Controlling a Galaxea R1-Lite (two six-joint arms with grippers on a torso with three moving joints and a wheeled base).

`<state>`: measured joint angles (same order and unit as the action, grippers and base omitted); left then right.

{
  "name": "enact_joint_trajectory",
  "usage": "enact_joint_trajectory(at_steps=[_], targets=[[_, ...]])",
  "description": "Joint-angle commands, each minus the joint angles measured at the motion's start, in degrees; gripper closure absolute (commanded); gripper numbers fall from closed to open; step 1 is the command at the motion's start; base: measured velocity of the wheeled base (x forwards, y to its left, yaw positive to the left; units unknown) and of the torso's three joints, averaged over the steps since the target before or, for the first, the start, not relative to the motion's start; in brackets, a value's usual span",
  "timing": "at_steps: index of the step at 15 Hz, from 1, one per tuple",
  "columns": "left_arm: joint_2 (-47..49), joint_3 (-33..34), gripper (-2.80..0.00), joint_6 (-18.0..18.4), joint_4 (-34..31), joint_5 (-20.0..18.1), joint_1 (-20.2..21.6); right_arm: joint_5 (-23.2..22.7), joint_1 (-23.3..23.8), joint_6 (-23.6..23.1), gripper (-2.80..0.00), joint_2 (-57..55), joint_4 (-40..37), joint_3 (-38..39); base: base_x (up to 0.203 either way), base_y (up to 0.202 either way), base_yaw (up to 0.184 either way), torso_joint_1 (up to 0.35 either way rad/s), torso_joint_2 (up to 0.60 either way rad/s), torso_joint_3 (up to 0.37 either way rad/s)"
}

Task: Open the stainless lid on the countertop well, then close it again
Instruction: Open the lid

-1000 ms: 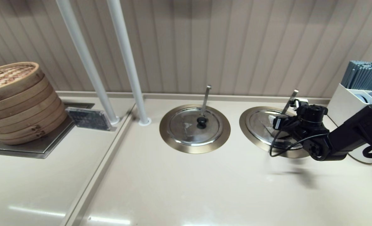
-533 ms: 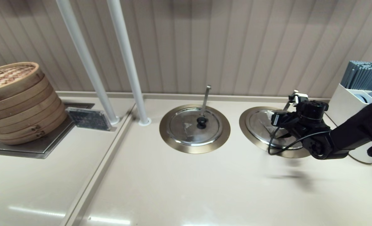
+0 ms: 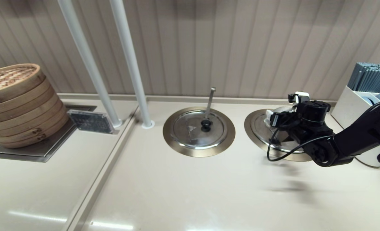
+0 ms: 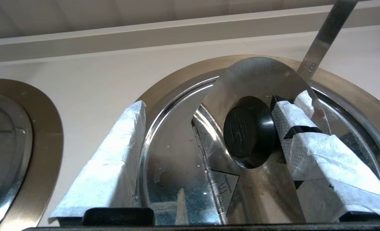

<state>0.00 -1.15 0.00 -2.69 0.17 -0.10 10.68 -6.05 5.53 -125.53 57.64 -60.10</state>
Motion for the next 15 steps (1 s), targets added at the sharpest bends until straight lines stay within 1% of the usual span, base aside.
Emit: enact_joint_trajectory(at_steps=[1,9,12,15], targets=[[0.00,0.00,0.00,0.00,-0.03,0.01,0.01,0.60,-1.86,-0.06,-2.80,0.22,0.21,1.49,0.000,0.000,0.000,0.000,0.00,0.000],[0.00,0.00,0.00,0.00,-0.03,0.01,0.01,0.78,-6.20,-0.17,-2.80,3.55,1.92,7.91,0.000,0.000,0.000,0.000,0.00,0.000],[0.00,0.00,0.00,0.00,-0.03,0.08,0.01,1.72,-9.09,-0.09,-2.80,6.98,1.95,10.68,0.000,0.000,0.000,0.000,0.00,0.000],[0.00,0.00,0.00,0.00,-0.03,0.01,0.01,1.97,-10.85,0.00,-2.80,8.49,1.95,11.92,0.000,0.000,0.000,0.000,0.00,0.000]])
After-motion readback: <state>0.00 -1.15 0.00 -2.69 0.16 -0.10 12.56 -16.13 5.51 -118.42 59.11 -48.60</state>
